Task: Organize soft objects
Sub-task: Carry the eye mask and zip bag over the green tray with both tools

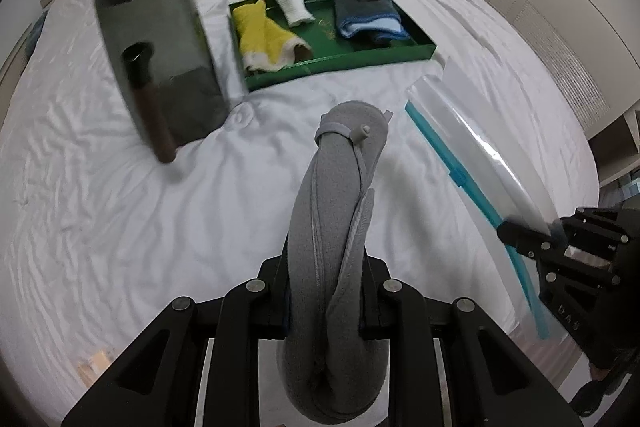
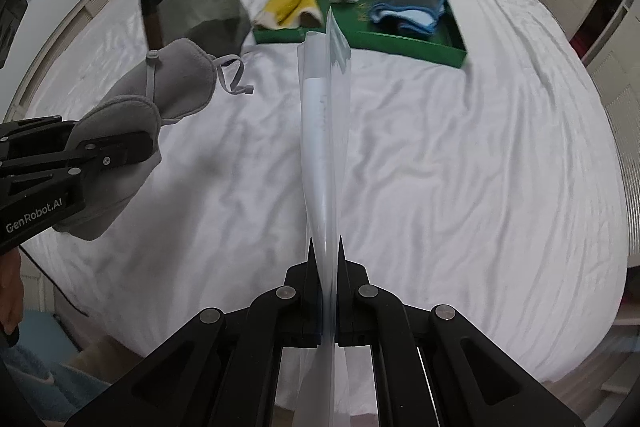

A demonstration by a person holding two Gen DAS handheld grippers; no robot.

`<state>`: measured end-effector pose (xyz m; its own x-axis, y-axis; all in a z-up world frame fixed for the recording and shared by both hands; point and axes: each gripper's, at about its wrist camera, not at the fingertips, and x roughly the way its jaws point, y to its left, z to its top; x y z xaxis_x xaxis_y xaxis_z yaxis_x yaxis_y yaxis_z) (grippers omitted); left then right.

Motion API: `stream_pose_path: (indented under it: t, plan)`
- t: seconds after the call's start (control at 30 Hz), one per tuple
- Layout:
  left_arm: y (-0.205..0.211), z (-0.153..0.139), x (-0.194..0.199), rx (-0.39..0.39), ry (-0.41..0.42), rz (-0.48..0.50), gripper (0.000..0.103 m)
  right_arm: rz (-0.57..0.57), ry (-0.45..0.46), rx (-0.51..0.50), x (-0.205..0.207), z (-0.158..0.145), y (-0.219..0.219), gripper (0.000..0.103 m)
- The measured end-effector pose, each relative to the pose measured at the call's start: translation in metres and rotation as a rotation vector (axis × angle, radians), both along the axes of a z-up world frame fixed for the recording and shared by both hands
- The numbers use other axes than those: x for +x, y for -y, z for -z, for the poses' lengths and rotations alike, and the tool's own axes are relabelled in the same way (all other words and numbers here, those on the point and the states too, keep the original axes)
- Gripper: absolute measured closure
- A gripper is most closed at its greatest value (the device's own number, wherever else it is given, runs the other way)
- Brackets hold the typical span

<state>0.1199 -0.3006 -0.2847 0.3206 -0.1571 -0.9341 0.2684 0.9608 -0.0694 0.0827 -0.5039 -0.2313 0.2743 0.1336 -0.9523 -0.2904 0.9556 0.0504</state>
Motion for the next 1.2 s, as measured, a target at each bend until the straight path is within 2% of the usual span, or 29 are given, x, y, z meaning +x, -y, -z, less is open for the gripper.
stream_pose_path:
  t: [0.53,0.87,1.2]
  plan:
    - [0.029,-0.005,0.077,-0.052,0.089,-0.107,0.084,-0.009,0.099,0.003,0.066,0.004,0.006,0.101]
    - [0.038,-0.012,0.122,-0.040,0.200,-0.171,0.084,-0.033,0.185,0.019,0.115,0.012,0.003,0.101]
    - [0.052,-0.012,0.165,-0.006,0.247,-0.221,0.084,-0.029,0.268,0.043,0.178,0.017,0.007,0.101]
